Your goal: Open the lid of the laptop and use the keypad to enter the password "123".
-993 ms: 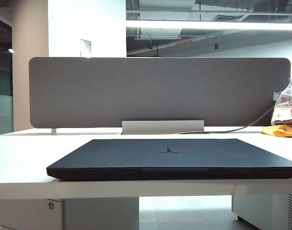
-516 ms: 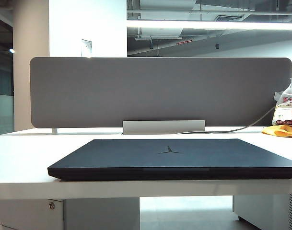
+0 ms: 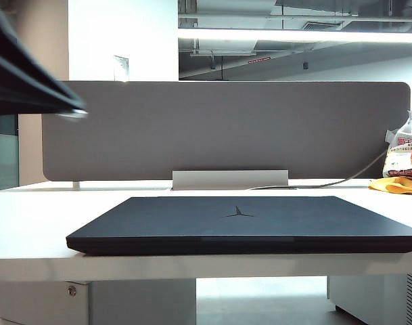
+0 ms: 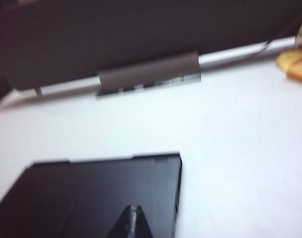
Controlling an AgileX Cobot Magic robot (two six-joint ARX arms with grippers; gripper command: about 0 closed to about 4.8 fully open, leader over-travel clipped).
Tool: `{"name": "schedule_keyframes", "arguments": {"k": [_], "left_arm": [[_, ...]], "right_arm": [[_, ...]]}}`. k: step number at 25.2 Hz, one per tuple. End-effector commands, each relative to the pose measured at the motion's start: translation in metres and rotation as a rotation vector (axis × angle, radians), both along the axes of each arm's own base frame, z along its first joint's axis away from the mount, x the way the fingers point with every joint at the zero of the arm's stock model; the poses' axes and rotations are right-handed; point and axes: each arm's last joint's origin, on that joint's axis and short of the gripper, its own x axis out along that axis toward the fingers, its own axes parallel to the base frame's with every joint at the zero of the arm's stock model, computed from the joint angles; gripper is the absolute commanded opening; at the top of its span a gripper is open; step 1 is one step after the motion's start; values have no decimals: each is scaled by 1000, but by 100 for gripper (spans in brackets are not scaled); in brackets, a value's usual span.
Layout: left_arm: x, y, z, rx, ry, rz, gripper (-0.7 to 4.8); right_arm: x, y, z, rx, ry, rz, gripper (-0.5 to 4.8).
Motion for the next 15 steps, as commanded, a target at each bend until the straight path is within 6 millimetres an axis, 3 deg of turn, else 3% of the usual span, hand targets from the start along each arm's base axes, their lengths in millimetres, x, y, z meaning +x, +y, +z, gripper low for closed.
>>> {"name": "schedule_keyframes", "arguments": {"k": [1, 3, 8, 15], "left_arm": [[9, -21, 5, -78, 64, -21, 3], [16, -34, 3, -103, 107, -57, 38], [31, -55, -12, -112, 242, -75, 40], [48, -81, -32, -154, 409, -124, 90]], "right_arm": [[13, 0, 11, -55, 91, 26, -5], [21, 1, 14, -82, 152, 41, -5], [33, 1, 15, -84, 233, 63, -5], [35, 9, 12, -123, 242, 117, -5]]}}
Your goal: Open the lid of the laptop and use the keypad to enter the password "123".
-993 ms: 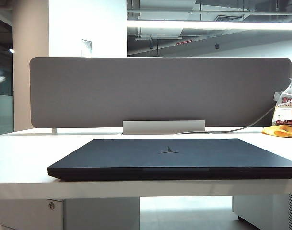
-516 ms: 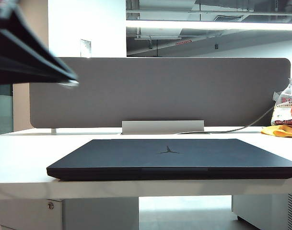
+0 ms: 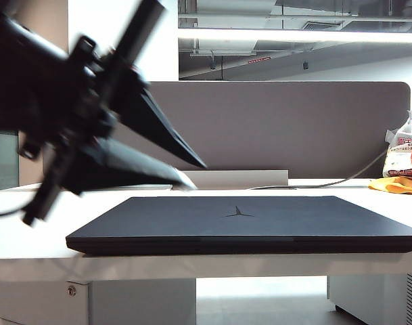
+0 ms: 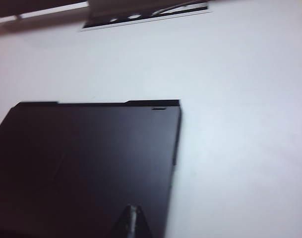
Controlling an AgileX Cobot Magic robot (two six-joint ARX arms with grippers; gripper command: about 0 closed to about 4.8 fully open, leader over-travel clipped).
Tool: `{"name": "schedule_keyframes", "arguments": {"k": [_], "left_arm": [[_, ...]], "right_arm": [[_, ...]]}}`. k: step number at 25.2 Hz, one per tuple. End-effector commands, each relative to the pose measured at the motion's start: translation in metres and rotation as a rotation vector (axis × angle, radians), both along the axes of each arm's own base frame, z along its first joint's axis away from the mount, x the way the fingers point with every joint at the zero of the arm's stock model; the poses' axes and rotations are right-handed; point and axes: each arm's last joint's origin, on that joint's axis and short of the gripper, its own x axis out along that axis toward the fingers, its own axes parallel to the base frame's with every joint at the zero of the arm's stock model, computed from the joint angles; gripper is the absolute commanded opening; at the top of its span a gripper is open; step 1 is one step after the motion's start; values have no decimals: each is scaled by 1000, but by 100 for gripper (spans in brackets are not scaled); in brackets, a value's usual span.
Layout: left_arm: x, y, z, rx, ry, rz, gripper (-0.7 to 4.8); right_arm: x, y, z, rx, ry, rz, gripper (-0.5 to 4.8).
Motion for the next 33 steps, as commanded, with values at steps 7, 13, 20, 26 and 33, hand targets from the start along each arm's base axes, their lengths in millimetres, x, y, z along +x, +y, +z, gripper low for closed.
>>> {"name": "schedule_keyframes", "arguments": {"k": [7, 13, 20, 26, 33], "left_arm": [[17, -25, -15, -132, 165, -17, 96], [32, -29, -27, -175, 247, 11, 163], [54, -39, -31, -202, 298, 1, 163], [57, -43, -45, -196, 412, 16, 214], [61, -47, -63, -242, 465, 63, 249]], "right_arm": [[12, 20, -11, -40, 81, 138, -5], [24, 33, -23, -54, 164, 197, -5], [37, 42, -38, -91, 241, 227, -5], [42, 55, -42, -99, 230, 290, -5], [38, 77, -46, -114, 240, 397, -5]]}}
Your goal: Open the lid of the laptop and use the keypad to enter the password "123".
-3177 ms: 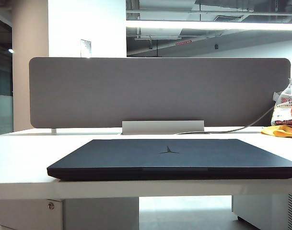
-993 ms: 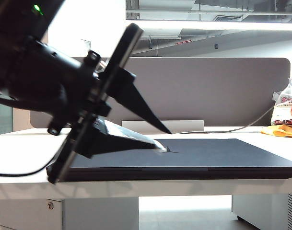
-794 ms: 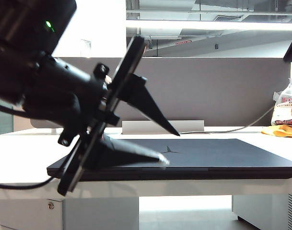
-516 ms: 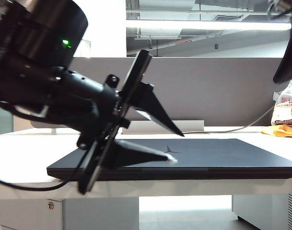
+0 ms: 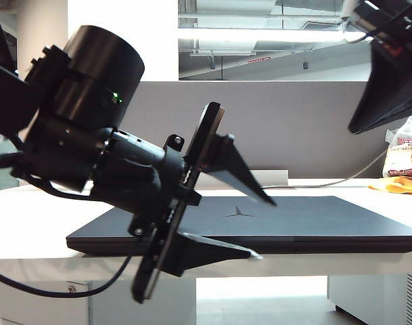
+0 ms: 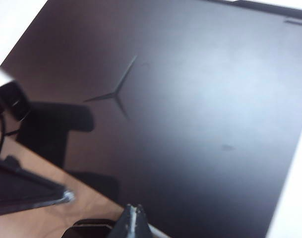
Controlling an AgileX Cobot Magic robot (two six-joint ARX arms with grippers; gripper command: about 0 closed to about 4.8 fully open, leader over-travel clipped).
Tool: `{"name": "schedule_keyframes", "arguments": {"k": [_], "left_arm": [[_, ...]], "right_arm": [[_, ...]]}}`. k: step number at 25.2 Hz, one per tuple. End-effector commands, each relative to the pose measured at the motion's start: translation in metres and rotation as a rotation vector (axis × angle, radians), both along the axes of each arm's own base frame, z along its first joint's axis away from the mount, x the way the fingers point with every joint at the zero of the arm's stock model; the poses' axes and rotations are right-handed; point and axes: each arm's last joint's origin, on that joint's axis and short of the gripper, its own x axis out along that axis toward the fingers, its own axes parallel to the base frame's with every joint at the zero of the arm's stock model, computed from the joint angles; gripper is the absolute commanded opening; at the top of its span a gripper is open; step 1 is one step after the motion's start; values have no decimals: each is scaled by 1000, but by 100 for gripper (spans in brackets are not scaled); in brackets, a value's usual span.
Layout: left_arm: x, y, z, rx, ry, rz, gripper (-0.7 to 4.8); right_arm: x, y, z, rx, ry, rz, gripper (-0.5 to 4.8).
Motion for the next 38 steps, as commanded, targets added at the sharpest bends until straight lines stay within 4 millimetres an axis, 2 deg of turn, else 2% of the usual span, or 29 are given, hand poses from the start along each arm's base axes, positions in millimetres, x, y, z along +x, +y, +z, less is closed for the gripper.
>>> {"name": "schedule_keyframes", "arguments": {"k": [1, 4, 7, 12, 14, 16, 30, 38], "left_arm": [[1, -1, -10, -3, 46, 17, 249], [1, -1, -17, 7, 78, 25, 248], [1, -1, -18, 12, 74, 28, 248], [2, -1, -21, 29, 70, 52, 247], [2, 0, -26, 41, 80, 55, 247], [2, 0, -30, 55, 88, 64, 247], [4, 3, -39, 125, 80, 190, 236], [9, 0, -29, 62, -43, 217, 130]], "right_arm": [[-3, 9, 2, 10, -16, 55, -5], [-12, 18, 1, 12, 31, 129, -5], [-27, 19, 11, -71, 72, 153, -5], [-67, -2, 59, -66, -88, 91, -5], [-83, -13, 70, -25, -121, 72, -5], [-92, -20, 71, -41, -128, 44, -5], [-94, -21, 67, -67, -94, 50, -5], [-94, -21, 67, -72, -90, 53, -5]]}}
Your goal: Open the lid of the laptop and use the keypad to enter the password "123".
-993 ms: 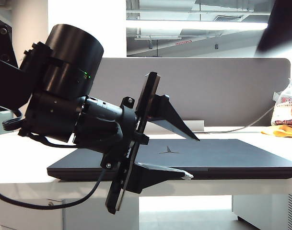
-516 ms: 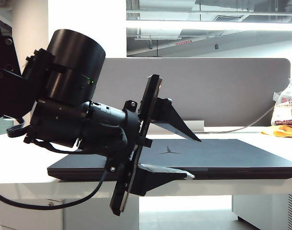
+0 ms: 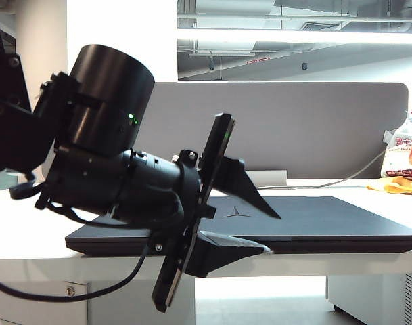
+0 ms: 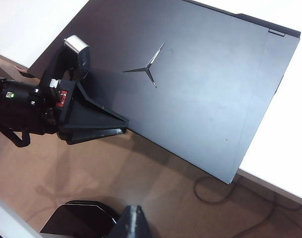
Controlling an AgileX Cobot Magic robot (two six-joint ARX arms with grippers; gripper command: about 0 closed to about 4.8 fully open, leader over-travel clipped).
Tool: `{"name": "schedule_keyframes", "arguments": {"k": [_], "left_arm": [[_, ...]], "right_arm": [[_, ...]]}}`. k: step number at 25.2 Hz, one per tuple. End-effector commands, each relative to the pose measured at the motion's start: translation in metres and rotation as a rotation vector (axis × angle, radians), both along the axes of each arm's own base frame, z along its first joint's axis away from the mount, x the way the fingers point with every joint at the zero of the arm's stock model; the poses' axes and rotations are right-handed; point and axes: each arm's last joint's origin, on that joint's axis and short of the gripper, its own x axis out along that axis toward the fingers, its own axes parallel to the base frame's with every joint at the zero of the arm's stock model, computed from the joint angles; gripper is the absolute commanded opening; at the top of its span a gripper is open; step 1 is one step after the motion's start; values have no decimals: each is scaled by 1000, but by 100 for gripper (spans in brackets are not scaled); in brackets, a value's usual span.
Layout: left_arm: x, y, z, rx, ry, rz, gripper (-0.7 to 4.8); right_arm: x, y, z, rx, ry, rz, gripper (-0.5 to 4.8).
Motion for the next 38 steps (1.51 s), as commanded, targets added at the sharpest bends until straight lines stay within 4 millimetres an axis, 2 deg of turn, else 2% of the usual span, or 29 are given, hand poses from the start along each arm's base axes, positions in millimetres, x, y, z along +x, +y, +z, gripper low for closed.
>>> {"name": "schedule_keyframes", "arguments": {"k": [1, 7, 9, 16, 18, 23, 27, 29, 31, 33, 35, 38], "left_arm": [[3, 7, -10, 41, 71, 104, 115], [5, 5, -3, 18, -46, 72, 102], [5, 4, 2, 8, -99, 54, 47], [5, 4, 15, 11, -210, 19, 46], [5, 4, 20, 13, -242, 14, 15], [6, 5, 26, 12, -282, 10, 12], [8, 0, 30, -16, -274, -92, 13], [-2, -8, 33, -45, -247, -114, 38], [-12, -17, 34, -71, -196, -101, 128], [-24, -25, 35, -116, -140, -30, 178], [-36, -34, 38, -150, -134, 73, 181], [-40, -36, 38, -167, -121, 220, 180]], "right_arm": [[1, 1, 1, 1, -8, 3, -5], [0, 0, 0, -2, -2, 3, -5], [0, 0, 0, -3, -1, 3, -5], [0, 0, 0, -4, 0, 3, -5], [0, 0, 0, -6, 3, 3, -5], [0, 0, -1, -9, 8, 3, -5], [0, 0, -5, -24, 22, -4, -5], [0, 0, -6, -26, 26, -2, -5], [0, 0, -6, -25, 24, -3, -5], [0, 0, -6, -25, 24, -3, -5], [0, 0, -6, -25, 25, -3, -5], [0, 0, -6, -26, 26, -3, -5]]}}
